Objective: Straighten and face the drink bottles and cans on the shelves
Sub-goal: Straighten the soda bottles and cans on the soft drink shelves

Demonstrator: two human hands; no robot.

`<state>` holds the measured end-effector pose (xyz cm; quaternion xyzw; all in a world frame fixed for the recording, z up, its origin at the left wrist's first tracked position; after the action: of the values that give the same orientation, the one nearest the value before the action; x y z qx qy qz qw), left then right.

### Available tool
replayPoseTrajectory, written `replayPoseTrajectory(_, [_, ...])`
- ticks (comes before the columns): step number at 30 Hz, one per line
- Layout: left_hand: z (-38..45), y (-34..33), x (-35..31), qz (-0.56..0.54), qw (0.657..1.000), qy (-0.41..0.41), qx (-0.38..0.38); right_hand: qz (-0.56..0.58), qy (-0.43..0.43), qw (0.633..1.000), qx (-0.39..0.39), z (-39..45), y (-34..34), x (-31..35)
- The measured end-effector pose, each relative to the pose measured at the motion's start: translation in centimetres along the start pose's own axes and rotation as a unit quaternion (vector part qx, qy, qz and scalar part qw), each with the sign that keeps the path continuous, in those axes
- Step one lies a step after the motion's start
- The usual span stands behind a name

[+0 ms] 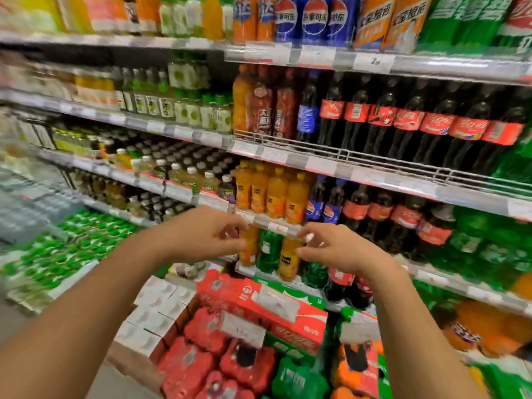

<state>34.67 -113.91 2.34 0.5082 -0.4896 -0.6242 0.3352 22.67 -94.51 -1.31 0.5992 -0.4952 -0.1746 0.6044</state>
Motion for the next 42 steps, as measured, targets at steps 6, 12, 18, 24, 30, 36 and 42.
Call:
replayPoseTrajectory(6, [-3.4, 0.5, 6.0, -0.019, 0.999, 0.042, 0.007, 0.003, 0.001, 1.000, 0.024, 5.4, -2.5, 3.7])
replayPoseTrajectory(12, [-1.9, 1.3, 11.7, -0.033, 0.999, 0.042, -0.003, 0.023, 0.009, 0.977, -0.213, 14.8, 2.9, 4.9])
replayPoseTrajectory(18, [2.9, 4.5, 17.1, -0.005, 1.000, 0.030, 0.004, -0.041, -0.063, 0.961, -0.267, 23.3, 3.8, 2.5])
replayPoseTrajectory(24, [9.0, 7.6, 21.5, 0.026, 0.999, 0.010, -0.015, -0.083, -0.084, 0.921, -0.371, 24.3, 3.1, 2.1])
replayPoseTrajectory(30, [15.4, 8.9, 24.7, 0.065, 0.996, -0.026, -0.047, -0.076, -0.111, 0.912, -0.386, 25.0, 2.5, 2.4])
replayPoseTrajectory(36, [19.2, 10.1, 30.9, 0.087, 0.989, -0.066, -0.097, -0.055, -0.143, 0.900, -0.408, 25.5, 2.1, 3.6])
replayPoseTrajectory(42, [21.9, 11.3, 38.4, 0.086, 0.978, -0.093, -0.168, -0.045, -0.244, 0.885, -0.393, 26.2, 1.6, 5.1])
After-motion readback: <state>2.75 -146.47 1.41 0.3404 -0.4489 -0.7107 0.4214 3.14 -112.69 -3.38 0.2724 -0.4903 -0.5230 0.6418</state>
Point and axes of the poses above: each hand's wrist, its own z-axis towards the middle knuckle, its own y-axis out of the back of the hand, x = y × z, the point moved 8 cm from there along z, towards the middle knuckle, and after that the axes turned 13 degrees about -y, right-handed, at the moved point
